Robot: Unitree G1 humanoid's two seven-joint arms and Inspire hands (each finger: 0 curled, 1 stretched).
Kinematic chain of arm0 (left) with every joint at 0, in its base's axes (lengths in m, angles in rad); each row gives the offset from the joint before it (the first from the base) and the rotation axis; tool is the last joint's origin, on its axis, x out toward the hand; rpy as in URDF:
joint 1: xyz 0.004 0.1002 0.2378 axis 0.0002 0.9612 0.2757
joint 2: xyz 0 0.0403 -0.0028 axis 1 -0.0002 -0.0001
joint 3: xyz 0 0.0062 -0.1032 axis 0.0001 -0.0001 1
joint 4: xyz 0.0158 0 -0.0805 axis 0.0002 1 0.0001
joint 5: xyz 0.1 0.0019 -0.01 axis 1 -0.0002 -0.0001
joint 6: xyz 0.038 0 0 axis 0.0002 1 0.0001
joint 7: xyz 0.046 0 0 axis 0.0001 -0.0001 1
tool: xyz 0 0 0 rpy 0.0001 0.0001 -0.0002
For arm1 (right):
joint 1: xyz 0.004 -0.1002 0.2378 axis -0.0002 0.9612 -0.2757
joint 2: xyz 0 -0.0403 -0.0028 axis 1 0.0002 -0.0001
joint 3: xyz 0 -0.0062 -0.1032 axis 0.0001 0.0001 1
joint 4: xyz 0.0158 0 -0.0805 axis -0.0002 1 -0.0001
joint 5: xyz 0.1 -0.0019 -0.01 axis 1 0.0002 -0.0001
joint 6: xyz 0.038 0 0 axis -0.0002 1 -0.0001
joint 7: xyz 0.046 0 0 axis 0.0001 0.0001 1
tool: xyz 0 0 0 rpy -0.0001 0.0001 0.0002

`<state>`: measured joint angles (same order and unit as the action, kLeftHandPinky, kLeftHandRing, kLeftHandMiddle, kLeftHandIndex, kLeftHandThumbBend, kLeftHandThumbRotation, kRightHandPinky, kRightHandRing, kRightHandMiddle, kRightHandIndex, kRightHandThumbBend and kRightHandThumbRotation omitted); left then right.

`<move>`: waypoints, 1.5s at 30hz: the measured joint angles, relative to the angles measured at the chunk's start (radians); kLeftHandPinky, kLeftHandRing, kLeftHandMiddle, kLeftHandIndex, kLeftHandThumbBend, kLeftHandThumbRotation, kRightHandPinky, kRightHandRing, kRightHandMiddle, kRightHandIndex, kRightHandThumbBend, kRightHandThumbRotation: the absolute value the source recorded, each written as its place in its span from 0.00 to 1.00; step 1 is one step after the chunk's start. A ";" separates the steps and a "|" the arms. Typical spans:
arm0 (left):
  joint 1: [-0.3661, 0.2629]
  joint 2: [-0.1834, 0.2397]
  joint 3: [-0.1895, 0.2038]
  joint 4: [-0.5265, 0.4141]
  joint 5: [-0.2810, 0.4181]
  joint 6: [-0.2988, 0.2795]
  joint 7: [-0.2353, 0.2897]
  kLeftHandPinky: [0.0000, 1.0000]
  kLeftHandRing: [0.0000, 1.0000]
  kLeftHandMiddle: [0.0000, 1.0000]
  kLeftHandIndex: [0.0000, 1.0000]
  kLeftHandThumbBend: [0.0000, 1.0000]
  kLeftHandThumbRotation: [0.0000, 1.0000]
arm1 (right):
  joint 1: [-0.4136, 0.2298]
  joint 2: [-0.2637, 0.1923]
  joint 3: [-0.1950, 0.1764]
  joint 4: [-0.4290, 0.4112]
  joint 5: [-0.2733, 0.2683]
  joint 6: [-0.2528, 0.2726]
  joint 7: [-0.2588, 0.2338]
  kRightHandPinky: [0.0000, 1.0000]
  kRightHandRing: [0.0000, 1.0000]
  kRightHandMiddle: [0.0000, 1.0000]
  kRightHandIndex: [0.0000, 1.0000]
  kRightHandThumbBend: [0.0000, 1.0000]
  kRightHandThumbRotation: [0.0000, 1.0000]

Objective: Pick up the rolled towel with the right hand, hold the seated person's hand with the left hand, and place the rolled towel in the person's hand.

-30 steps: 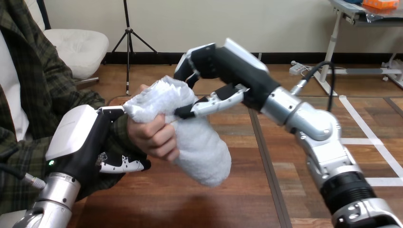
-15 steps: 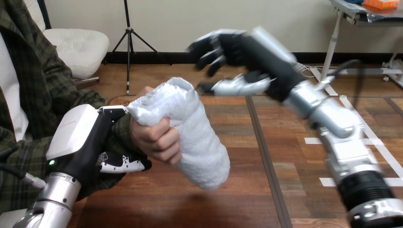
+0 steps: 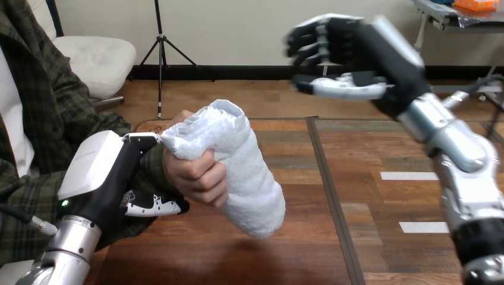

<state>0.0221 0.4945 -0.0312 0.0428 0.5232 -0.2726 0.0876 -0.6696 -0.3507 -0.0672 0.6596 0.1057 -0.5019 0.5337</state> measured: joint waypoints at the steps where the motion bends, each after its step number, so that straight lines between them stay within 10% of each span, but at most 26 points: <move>1: 0.000 0.000 0.000 0.000 0.000 0.000 0.000 0.36 0.42 0.49 0.50 0.95 0.00 | 0.007 -0.004 -0.004 -0.007 0.003 0.001 0.000 0.42 0.49 0.54 0.57 0.71 0.16; 45: -0.005 0.000 0.007 0.001 -0.001 -0.009 -0.025 0.40 0.44 0.49 0.49 0.95 0.00 | 0.308 -0.057 -0.068 -0.099 0.159 -0.015 0.190 0.37 0.41 0.48 0.54 0.81 0.28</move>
<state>0.0172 0.4950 -0.0241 0.0439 0.5221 -0.2812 0.0626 -0.3613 -0.4073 -0.1352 0.5602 0.2646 -0.5174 0.7232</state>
